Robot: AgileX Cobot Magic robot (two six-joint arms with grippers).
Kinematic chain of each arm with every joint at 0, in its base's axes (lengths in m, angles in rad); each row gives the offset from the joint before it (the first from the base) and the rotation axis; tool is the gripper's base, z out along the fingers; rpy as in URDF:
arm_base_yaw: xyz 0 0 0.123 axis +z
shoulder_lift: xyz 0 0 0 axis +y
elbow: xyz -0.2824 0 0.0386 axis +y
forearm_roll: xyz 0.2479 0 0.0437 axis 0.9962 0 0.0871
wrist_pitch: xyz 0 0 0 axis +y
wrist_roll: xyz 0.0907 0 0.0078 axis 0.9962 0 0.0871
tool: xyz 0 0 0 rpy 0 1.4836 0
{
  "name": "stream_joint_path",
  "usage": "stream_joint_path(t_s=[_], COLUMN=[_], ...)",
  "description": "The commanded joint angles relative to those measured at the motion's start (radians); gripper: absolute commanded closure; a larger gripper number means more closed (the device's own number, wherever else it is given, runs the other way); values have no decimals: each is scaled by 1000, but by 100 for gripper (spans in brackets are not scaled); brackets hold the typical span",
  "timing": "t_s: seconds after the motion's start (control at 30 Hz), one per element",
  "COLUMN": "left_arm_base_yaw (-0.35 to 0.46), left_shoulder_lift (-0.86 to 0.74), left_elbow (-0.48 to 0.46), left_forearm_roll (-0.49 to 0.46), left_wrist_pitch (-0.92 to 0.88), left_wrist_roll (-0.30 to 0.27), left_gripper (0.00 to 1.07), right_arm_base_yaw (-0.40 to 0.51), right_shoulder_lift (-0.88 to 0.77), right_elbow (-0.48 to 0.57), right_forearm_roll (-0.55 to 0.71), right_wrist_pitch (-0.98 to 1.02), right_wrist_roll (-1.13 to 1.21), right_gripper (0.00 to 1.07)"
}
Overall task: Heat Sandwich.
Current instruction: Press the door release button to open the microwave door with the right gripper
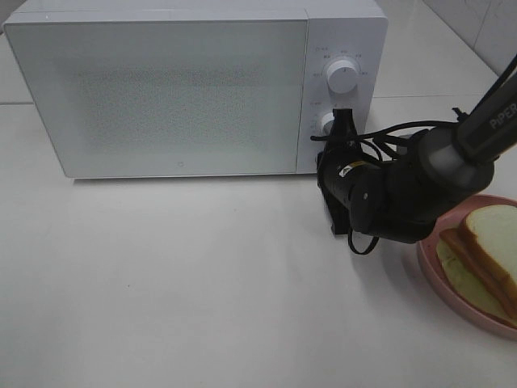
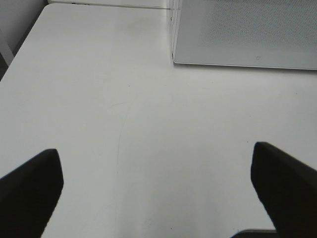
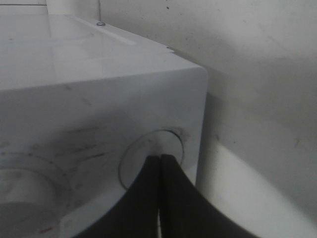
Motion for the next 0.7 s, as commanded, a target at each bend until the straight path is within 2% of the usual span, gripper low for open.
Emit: stream_joint_path(t_s=[0.03,0.7], left_arm_base_yaw=[2,2], left_shoulder_lift=[-26,-26], left_elbow=[2,2], left_forearm_roll=[-6,-6], left_wrist_pitch=[-10,-10], left_wrist_roll=[0,0], left_gripper=[9,9], right_arm_base_yaw=[-4,-4], right_shoulder_lift=[4,1], right_elbow=[-16,-19], right_forearm_roll=[6,24], right_wrist_pitch=[-7,-129], right_wrist_roll=[1,-23], right_gripper=[107,107])
